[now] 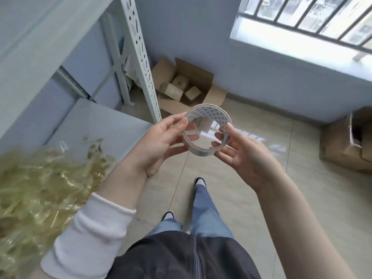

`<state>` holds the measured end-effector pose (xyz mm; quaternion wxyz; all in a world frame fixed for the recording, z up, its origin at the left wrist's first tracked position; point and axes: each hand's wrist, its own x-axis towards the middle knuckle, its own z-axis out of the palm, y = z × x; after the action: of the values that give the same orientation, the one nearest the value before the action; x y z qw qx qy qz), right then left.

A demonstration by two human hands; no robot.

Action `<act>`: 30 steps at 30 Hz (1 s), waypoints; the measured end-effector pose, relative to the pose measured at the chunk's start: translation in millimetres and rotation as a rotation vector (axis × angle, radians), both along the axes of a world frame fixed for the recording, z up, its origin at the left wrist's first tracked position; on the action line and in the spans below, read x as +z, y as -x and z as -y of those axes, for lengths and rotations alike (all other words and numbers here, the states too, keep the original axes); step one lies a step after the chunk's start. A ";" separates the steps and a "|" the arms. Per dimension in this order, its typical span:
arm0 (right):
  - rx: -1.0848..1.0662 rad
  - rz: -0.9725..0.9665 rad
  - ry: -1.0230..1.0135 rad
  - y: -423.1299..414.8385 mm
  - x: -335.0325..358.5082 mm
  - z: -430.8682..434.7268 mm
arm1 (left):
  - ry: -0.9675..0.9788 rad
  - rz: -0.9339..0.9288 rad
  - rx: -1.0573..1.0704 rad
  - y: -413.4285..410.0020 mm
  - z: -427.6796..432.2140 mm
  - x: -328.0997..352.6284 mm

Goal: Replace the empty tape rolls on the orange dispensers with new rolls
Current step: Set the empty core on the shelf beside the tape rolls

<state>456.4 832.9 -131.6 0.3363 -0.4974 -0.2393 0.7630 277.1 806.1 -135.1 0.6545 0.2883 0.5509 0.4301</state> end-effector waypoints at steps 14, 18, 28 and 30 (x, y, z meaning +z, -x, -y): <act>0.275 0.036 -0.147 -1.7 30.6 -144.7 | -0.078 -0.122 0.252 -15.1 -102.6 35.9; 0.341 0.023 -0.260 20.4 53.7 -159.9 | -0.148 -0.199 0.326 -0.7 -104.5 57.6; 0.641 -0.108 -0.447 126.9 130.0 -163.9 | -0.426 -0.571 0.792 59.6 -61.3 128.1; 0.728 -0.134 -0.491 157.1 141.6 -155.1 | -0.460 -0.612 0.904 79.2 -46.7 139.7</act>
<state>299.2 988.0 10.0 0.1685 -0.2356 -0.5508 0.7828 198.0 852.8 4.6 0.1382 0.2704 0.6754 0.6721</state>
